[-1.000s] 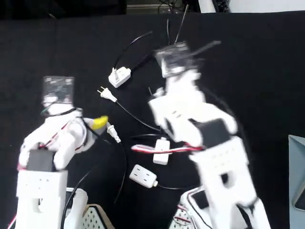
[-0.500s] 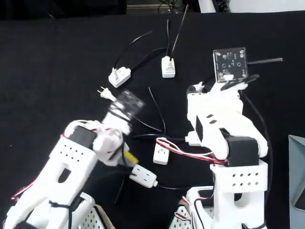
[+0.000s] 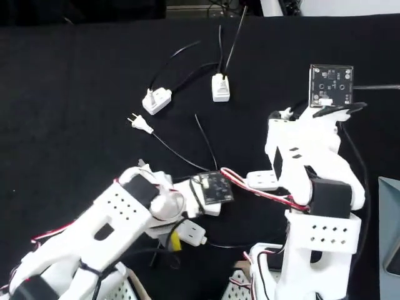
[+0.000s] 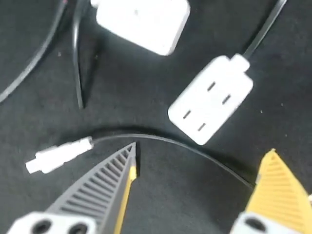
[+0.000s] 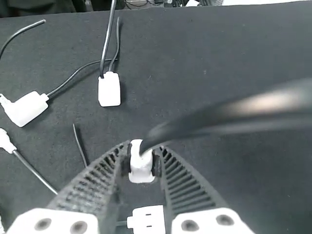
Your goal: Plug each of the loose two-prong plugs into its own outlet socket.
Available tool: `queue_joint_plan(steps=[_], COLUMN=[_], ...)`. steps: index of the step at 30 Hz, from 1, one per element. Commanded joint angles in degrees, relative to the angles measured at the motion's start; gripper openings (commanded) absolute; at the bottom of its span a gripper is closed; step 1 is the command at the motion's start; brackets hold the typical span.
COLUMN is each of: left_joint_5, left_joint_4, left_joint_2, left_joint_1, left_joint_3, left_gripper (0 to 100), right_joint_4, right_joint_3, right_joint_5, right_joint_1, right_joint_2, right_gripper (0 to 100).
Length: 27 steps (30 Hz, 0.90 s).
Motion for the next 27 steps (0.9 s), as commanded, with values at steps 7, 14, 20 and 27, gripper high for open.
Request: queue_joint_plan(steps=[7,14,20,27], left_joint_5=[-0.8,-0.5,-0.4,-0.7], left_joint_4=[-8.2,-16.3,-20.4,-20.1], left_joint_2=[8.7,13.5,16.7,16.8], left_joint_1=[5.0,5.2,5.5,7.1], left_joint_3=[-3.4,-1.7,-1.3,3.6], left_gripper=[38,38,26,23], right_joint_4=[-0.4,-0.4,-0.4,-0.4], right_joint_3=[-0.7,-0.7,-0.7,-0.6], right_joint_5=[0.5,0.5,0.5,0.5], right_joint_1=[1.2,1.2,1.2,1.1], right_joint_2=[-1.0,-1.0,-1.0,-1.0], right_gripper=[1.3,1.3,1.3,1.3])
